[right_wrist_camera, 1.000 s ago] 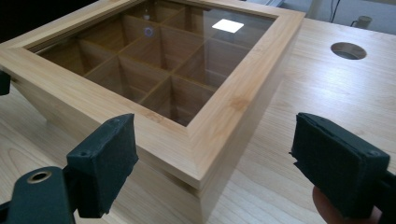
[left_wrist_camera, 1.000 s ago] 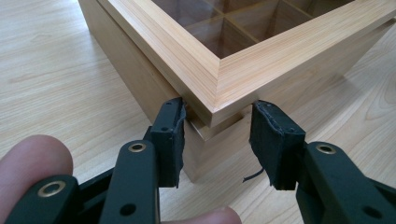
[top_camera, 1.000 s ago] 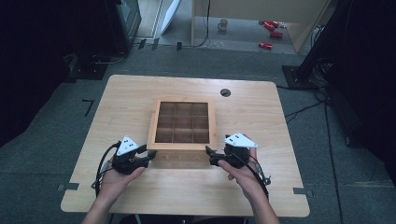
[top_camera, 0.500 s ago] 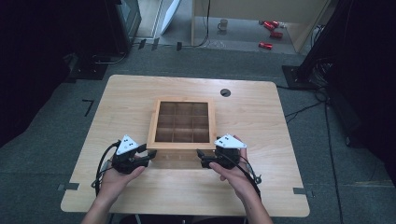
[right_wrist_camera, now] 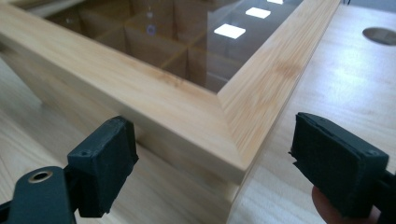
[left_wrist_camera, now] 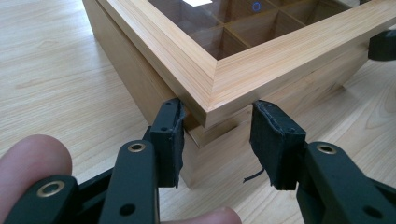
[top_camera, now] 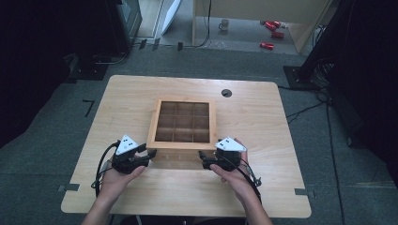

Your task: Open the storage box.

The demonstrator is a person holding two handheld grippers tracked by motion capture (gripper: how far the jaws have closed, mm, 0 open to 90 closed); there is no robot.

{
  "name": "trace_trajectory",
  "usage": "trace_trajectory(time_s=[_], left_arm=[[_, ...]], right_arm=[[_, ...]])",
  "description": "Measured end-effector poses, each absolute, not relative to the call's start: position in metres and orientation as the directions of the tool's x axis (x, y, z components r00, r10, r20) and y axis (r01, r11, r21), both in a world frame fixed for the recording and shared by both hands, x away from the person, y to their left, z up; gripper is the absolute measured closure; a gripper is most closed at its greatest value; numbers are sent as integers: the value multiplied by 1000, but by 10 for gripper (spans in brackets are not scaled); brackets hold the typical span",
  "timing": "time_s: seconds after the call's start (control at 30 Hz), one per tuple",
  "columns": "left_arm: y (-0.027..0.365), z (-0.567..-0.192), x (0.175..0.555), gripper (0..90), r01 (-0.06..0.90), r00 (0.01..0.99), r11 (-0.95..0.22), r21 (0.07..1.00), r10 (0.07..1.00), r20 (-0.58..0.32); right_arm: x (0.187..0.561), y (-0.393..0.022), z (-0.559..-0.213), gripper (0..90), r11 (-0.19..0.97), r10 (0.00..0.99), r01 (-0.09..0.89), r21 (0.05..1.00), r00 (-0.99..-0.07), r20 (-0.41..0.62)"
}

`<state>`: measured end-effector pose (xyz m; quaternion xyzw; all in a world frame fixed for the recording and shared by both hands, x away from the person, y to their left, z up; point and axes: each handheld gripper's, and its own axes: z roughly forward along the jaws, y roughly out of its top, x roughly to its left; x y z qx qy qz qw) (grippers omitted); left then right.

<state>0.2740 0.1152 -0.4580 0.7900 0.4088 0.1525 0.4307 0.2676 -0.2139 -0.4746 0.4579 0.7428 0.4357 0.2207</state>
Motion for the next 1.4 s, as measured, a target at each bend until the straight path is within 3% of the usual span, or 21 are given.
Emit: trace_trajectory(time_s=[0.17, 0.37, 0.53, 0.9, 1.03, 1.27, 1.4], left_arm=[[118, -459, 274, 551, 506, 623, -261, 822, 770, -140], [128, -461, 271, 332, 497, 599, -230, 837, 788, -139], [140, -477, 269, 202, 555, 562, -248, 794, 815, -139], [158, -511, 277, 189, 659, 476, -256, 708, 870, -129], [159, -513, 277, 205, 661, 457, -247, 709, 882, -119], [148, -517, 272, 196, 621, 459, -308, 721, 888, -16], [148, -517, 272, 197, 622, 458, -307, 721, 889, -17]], right_arm=[[266, -212, -473, 143, 212, 872, 448, 869, -487, 39], [265, -209, -470, 142, 238, 867, 428, 872, -498, 8], [266, -210, -458, 142, 235, 864, 394, 888, -503, -6], [275, -212, -427, 121, 240, 857, 336, 911, -515, -36], [281, -212, -414, 121, 239, 860, 311, 920, -508, -51], [295, -213, -394, 121, 251, 865, 277, 927, -494, -86], [304, -215, -383, 121, 249, 868, 259, 933, -488, -96]])
